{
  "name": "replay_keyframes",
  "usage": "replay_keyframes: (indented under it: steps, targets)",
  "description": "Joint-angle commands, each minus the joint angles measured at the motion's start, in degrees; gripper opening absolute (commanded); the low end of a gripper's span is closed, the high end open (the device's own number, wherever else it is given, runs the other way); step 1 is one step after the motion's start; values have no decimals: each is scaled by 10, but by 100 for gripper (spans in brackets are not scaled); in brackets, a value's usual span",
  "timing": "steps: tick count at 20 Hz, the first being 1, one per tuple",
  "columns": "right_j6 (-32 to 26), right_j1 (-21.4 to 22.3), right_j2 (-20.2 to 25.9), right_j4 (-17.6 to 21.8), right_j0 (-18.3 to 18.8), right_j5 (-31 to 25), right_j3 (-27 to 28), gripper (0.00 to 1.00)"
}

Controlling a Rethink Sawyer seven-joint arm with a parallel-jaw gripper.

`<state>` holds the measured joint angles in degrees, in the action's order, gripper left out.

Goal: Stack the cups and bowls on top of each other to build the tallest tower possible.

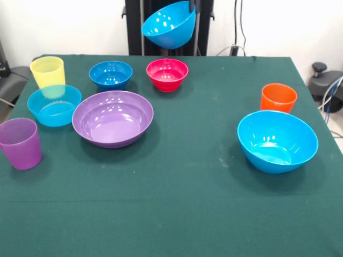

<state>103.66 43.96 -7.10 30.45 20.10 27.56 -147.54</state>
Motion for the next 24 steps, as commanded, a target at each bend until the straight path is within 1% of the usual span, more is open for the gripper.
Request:
replay_keyframes:
  steps: [1,3,5,7,11,13,17,19,22,24]
  targets:
    - [88,-222,-39,30,-38,112,95,0]
    - [80,-257,-38,26,-36,129,123,0]
    - [75,-280,-37,21,-35,139,144,0]
    - [71,-294,-32,19,-32,143,159,0]
    - [72,-311,-24,3,-37,151,178,0]
    - [72,-315,-17,-4,-38,148,190,0]
    - [70,-320,4,4,-24,123,219,0]
    - [69,-310,15,8,-18,101,226,0]
    - [68,-287,27,3,-17,72,226,0]
    - [67,-281,34,0,-16,58,232,0]
